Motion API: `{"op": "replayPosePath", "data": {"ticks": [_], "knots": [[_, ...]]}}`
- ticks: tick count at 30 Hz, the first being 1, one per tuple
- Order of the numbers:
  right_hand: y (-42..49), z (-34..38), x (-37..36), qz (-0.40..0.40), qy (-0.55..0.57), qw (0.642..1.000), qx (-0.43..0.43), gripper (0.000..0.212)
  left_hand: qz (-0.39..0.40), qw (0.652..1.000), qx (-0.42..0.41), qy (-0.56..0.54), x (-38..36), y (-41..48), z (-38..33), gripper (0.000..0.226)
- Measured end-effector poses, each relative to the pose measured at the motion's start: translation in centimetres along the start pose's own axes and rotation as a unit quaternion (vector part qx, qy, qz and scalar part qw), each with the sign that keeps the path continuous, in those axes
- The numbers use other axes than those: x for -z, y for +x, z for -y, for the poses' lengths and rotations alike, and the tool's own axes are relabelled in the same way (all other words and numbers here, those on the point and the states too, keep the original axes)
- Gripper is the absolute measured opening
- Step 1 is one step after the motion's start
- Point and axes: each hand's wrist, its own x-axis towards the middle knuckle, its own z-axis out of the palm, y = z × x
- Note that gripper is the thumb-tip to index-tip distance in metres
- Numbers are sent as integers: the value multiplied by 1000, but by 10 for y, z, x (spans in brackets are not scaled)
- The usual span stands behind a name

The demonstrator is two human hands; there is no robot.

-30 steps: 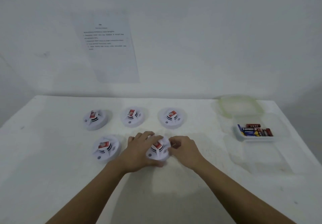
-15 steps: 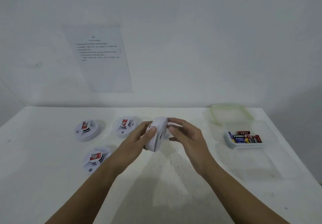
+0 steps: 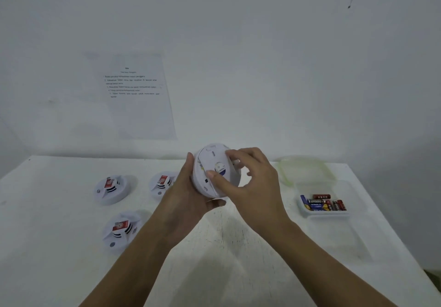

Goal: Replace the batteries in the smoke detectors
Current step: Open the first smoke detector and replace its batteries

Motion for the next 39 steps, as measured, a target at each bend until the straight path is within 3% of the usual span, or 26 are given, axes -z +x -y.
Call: {"op": "replayPosePath", "data": {"ticks": [4,16,26,33,39], "knots": [[0,-2,3,10,-16,1000,-21,61,-23,1000,16,11,-4,4,11,66],[0,-15,5,-5,-66,998,0,64,-34,997,36,-66,-10,10,24,59],[13,-19,13,85,-41,996,11,55,-36,999,36,-8,-12,12,13,56],[7,-25,12,40,-52,998,10,63,-17,998,51,17,-7,10,2,63],[1,-29,3,53,-31,998,-3,65,-13,997,69,-7,-5,9,7,66]]}}
